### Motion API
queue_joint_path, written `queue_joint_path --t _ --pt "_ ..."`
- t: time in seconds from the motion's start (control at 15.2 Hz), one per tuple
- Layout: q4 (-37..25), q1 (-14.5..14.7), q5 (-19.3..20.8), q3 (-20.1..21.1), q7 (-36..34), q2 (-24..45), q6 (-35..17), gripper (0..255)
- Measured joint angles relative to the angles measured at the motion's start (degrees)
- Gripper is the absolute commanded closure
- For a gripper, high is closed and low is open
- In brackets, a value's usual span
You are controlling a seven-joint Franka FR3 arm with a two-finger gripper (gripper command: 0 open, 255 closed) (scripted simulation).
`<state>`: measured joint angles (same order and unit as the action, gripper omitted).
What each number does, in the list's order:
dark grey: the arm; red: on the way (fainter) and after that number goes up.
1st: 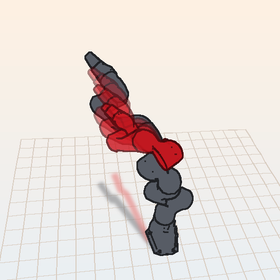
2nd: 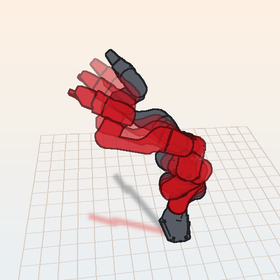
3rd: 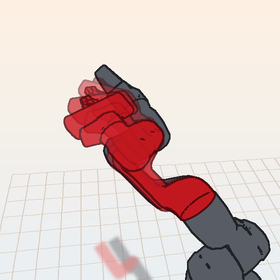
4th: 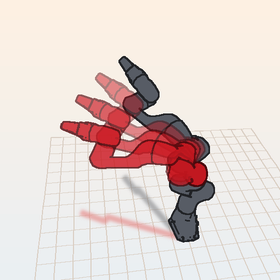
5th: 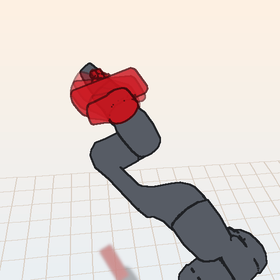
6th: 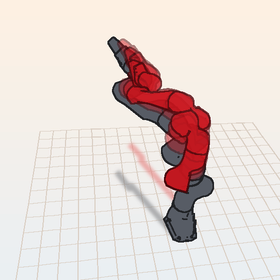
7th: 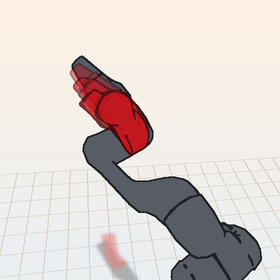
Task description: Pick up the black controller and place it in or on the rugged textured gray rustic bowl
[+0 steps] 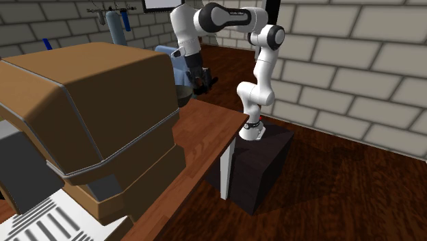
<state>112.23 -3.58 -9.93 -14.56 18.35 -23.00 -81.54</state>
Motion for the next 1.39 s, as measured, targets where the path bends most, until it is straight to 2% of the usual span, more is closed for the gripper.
queue_joint_path --t 0.46,0.66,0.99,1.12,1.39 --pt "-6.7 -2.6 2.0 -7.2 9.9 6.6 2.2 255" --pt "-11.6 -3.8 2.2 -10.7 14.8 10.5 4.3 255" --pt "-20.6 -6.8 0.8 -16.4 23.7 19.4 6.9 255" --pt "-26.1 -8.5 -0.8 -18.6 27.4 24.2 9.0 255" --pt "-24.3 -9.2 -0.8 -19.2 29.4 25.3 6.7 255"
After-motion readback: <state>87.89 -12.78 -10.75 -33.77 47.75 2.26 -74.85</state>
